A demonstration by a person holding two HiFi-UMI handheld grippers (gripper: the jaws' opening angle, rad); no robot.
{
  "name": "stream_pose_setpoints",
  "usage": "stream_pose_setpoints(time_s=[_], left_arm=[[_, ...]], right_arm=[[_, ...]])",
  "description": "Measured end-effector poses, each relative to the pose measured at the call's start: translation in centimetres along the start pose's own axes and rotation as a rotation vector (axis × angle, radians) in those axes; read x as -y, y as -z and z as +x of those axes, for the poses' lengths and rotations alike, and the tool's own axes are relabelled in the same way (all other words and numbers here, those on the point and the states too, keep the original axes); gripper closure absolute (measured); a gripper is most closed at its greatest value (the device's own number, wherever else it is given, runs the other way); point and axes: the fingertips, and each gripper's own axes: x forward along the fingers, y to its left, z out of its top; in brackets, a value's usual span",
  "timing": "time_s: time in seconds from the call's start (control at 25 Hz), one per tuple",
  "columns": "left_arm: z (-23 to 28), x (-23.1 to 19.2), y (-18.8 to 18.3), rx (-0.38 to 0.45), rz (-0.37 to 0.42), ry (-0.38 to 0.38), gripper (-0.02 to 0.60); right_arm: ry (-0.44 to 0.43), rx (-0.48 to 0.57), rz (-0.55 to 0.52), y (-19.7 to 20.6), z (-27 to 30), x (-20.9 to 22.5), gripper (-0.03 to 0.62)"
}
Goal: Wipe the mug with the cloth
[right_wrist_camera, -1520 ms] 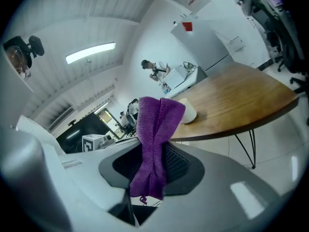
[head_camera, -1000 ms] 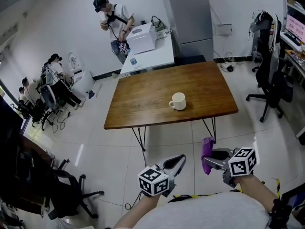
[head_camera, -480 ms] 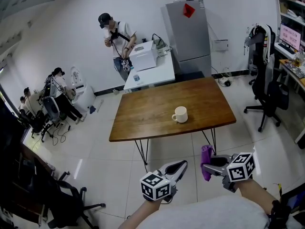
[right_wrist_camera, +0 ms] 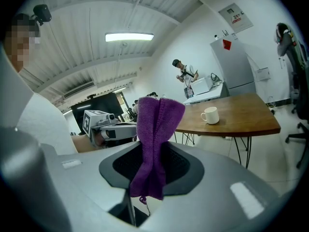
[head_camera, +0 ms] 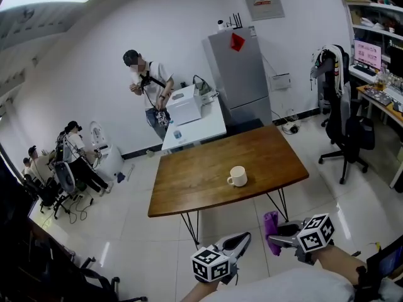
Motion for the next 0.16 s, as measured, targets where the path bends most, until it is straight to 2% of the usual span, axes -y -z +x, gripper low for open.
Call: stream_pose_setpoints(time_s=[0.16], left_arm=[[-1.12, 1.11, -0.25, 0.016, -0.005, 0.024, 0.581]], right_arm=[[0.012, -0.004, -0.002, 0.48, 0.00, -1.35, 0.471]])
